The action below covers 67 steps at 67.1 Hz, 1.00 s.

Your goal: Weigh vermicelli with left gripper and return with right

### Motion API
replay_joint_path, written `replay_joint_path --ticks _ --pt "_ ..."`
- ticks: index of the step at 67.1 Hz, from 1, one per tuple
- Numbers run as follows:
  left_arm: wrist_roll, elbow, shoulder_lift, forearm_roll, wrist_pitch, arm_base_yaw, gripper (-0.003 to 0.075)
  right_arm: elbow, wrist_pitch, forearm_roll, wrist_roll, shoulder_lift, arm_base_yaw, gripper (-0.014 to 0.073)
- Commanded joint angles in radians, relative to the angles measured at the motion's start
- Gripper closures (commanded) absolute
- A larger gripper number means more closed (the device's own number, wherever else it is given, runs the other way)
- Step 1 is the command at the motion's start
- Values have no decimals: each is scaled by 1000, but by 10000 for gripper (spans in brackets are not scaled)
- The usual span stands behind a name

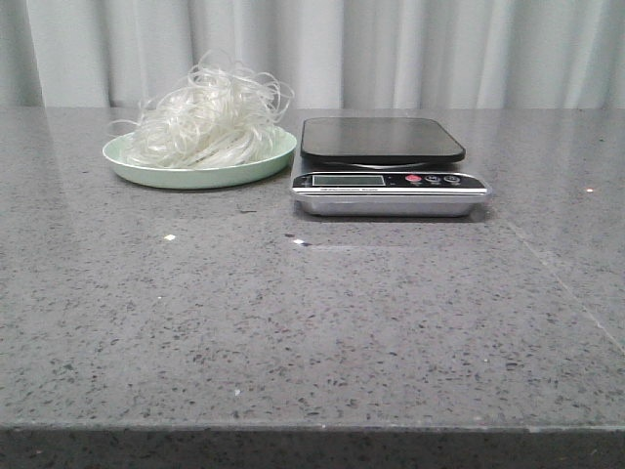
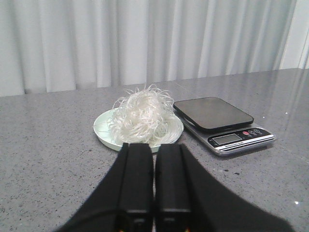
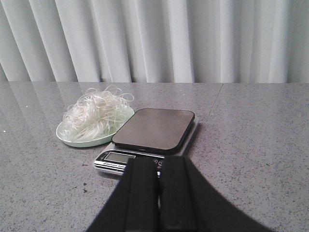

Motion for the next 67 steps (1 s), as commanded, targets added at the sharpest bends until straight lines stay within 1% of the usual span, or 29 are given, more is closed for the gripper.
replay_joint_path --ticks 1,5,12,22,28,34,37,44,67 --pt "-10 -3 13 -13 -84 21 586 -24 -70 16 2 10 -3 433" --pt "-10 25 13 -13 -84 60 586 -24 -70 16 2 10 -3 433" --pt "-10 95 10 -1 -106 181 586 -24 -70 16 2 10 -3 433" --pt "-10 237 -51 -1 -276 360 586 -24 -70 16 2 10 -3 433" --pt "-10 319 -92 -1 -364 418 586 -24 -70 16 2 10 -3 433" --pt "-10 390 -103 26 -443 429 586 -24 -68 16 2 10 -3 433" --pt "-10 385 -103 54 -405 424 586 -24 -68 16 2 10 -3 433" --pt "-10 387 -103 63 -418 408 586 -24 -68 16 2 10 -3 433" --pt "-10 387 -103 60 -418 408 586 -24 -68 16 2 10 -3 433"
